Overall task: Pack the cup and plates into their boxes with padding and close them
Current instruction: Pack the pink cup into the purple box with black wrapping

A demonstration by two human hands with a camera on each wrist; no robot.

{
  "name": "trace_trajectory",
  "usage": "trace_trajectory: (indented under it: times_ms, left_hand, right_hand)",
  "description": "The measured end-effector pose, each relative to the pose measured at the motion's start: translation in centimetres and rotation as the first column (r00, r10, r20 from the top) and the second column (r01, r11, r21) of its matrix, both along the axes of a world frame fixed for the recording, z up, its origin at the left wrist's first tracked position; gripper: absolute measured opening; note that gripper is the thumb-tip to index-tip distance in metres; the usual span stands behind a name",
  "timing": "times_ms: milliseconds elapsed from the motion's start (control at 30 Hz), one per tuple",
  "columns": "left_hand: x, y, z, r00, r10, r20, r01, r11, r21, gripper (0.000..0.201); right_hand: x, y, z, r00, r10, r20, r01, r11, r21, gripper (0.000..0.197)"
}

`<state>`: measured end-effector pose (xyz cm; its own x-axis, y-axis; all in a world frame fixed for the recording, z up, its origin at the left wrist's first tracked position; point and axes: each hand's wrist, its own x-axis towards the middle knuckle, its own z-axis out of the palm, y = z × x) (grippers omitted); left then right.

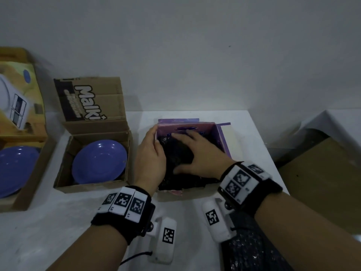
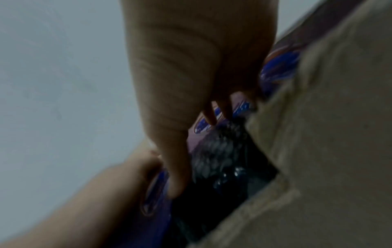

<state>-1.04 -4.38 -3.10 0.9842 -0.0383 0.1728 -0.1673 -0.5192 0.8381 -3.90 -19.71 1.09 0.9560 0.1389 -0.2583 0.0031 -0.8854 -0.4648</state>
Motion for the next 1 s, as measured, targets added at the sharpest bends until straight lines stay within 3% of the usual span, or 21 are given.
trace_trajectory:
  times_ms: [67, 100, 133, 233, 367, 433, 500, 533, 567, 667, 733, 833, 1000]
  left_hand:
    - [0.4, 0.1, -0.7, 0.998, 0.008, 0.07, -0.014, 0.995, 0.096, 0.043]
    - [0.5, 0.1, -0.8, 0.996, 0.013, 0.084, -0.027, 0.987, 0.161, 0.044]
    - [0.5, 0.0, -0.9, 0.995, 0.022, 0.094, -0.042, 0.974, 0.223, 0.044]
    - [0.4, -0.1, -0.8, 0.992, 0.02, 0.122, -0.057, 0.95, 0.307, 0.046]
    - [0.9, 0.0, -1.2, 0.989, -0.044, 0.14, -0.002, 0.949, 0.315, 0.047]
    - [1.1, 0.1, -1.3, 0.986, -0.068, 0.149, 0.015, 0.944, 0.331, 0.048]
    - [1.0, 0.1, -1.3, 0.984, -0.082, 0.155, 0.026, 0.942, 0.335, 0.048]
    - [1.0, 0.1, -1.3, 0.983, -0.084, 0.16, 0.026, 0.942, 0.335, 0.048]
    - [1.0, 0.0, -1.3, 0.983, -0.082, 0.166, 0.021, 0.941, 0.338, 0.048]
    - [0.9, 0.0, -1.3, 0.981, -0.087, 0.172, 0.02, 0.934, 0.358, 0.048]
    - [0.9, 0.1, -1.3, 0.983, -0.092, 0.162, 0.028, 0.932, 0.361, 0.049]
    - [0.9, 0.3, -1.3, 0.988, -0.076, 0.132, 0.026, 0.938, 0.344, 0.049]
    - [0.6, 0.2, -1.1, 0.99, -0.073, 0.12, 0.033, 0.95, 0.309, 0.049]
  right_hand:
    - [-0.9, -1.2, 0.4, 0.936, -0.141, 0.322, 0.148, 0.989, 0.001, 0.068]
    - [-1.4, -1.8, 0.3, 0.887, -0.202, 0.415, 0.231, 0.973, -0.021, 0.058]
    - [-1.9, -2.2, 0.1, 0.865, -0.256, 0.432, 0.298, 0.954, -0.032, 0.054]
    - [-3.3, -2.9, -1.3, 0.915, -0.293, 0.278, 0.327, 0.941, -0.084, 0.064]
    - [-4.6, -4.1, -0.9, 0.899, -0.383, 0.214, 0.333, 0.913, 0.234, 0.059]
    - [-5.6, -5.1, -0.9, 0.829, -0.551, 0.097, 0.435, 0.743, 0.508, 0.038]
    - [-7.2, -6.0, -1.6, 0.663, -0.746, 0.066, 0.582, 0.568, 0.581, 0.025]
    - [-8.2, -6.3, -2.4, 0.605, -0.791, 0.084, 0.656, 0.556, 0.51, 0.032]
    - [-9.5, -6.4, -3.3, 0.595, -0.8, 0.081, 0.721, 0.575, 0.386, 0.039]
    - [-13.5, -5.3, -6.6, 0.696, -0.715, -0.066, 0.709, 0.699, -0.091, 0.058]
    - [-15.4, -3.8, -8.1, 0.739, -0.66, -0.132, 0.622, 0.745, -0.241, 0.071]
    - [-16.5, -2.5, -9.2, 0.777, -0.616, -0.129, 0.553, 0.766, -0.329, 0.079]
    - [-16.2, -3.5, -8.6, 0.772, -0.63, -0.088, 0.603, 0.769, -0.213, 0.041]
